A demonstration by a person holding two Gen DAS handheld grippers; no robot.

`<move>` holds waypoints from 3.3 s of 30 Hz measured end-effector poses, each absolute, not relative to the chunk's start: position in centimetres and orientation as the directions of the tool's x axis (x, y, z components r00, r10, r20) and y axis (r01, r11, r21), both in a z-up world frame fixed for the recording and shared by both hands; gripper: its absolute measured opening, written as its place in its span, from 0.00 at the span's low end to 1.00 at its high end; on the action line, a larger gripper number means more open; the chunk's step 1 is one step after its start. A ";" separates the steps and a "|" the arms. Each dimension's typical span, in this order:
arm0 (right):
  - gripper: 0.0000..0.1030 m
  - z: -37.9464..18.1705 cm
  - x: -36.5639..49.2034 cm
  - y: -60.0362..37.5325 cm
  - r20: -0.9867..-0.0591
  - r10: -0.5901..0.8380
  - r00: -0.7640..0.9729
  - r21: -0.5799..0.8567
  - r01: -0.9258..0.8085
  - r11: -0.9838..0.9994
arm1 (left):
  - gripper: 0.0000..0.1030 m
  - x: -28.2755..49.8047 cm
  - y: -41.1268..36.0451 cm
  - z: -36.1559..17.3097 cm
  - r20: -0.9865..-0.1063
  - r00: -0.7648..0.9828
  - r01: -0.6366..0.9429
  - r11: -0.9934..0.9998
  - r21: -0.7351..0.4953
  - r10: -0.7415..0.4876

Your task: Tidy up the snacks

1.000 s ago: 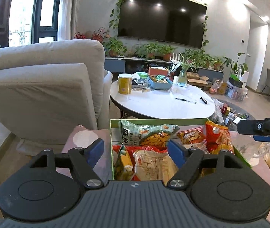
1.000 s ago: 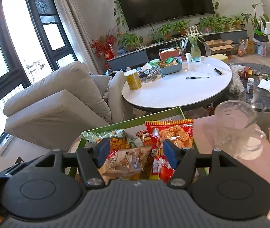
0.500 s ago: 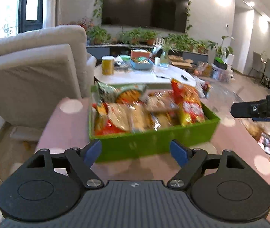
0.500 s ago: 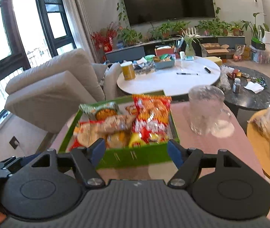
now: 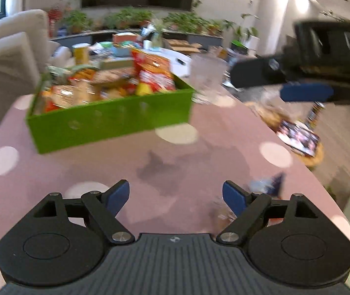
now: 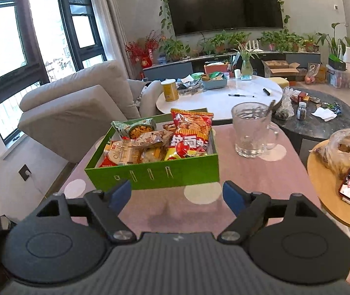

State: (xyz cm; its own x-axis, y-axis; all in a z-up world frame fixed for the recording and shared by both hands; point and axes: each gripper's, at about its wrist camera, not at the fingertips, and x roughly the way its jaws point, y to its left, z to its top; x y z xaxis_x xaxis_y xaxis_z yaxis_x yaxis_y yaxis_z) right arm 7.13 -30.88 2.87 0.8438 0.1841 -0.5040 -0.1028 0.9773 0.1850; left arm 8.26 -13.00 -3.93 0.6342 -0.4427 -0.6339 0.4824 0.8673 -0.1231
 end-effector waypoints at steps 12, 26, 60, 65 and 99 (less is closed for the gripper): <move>0.60 -0.9 4.7 -34.4 -0.562 0.164 0.810 0.240 -0.030 0.970 | 0.79 5.9 -16.7 -6.3 -0.696 0.578 0.533 0.843 -0.074 -0.426; 0.60 -3.6 4.0 -35.9 -0.620 0.146 0.771 0.249 0.018 0.968 | 0.78 6.3 -17.7 -7.3 -0.718 0.568 0.526 0.848 -0.058 -0.401; 0.60 -5.8 4.3 -34.1 -0.682 0.063 0.728 0.173 0.077 0.982 | 0.36 8.2 -12.7 -6.9 -0.702 0.647 0.404 0.915 -0.016 -0.298; 0.60 -6.1 4.4 -33.7 -0.688 0.058 0.724 0.165 0.078 0.983 | 0.42 8.5 -12.6 -7.2 -0.708 0.639 0.395 0.918 -0.035 -0.302; 0.56 -5.3 3.7 -31.5 -0.672 0.034 0.740 0.133 0.075 0.988 | 0.35 7.4 -11.0 -6.0 -0.666 0.663 0.399 0.914 -0.071 -0.341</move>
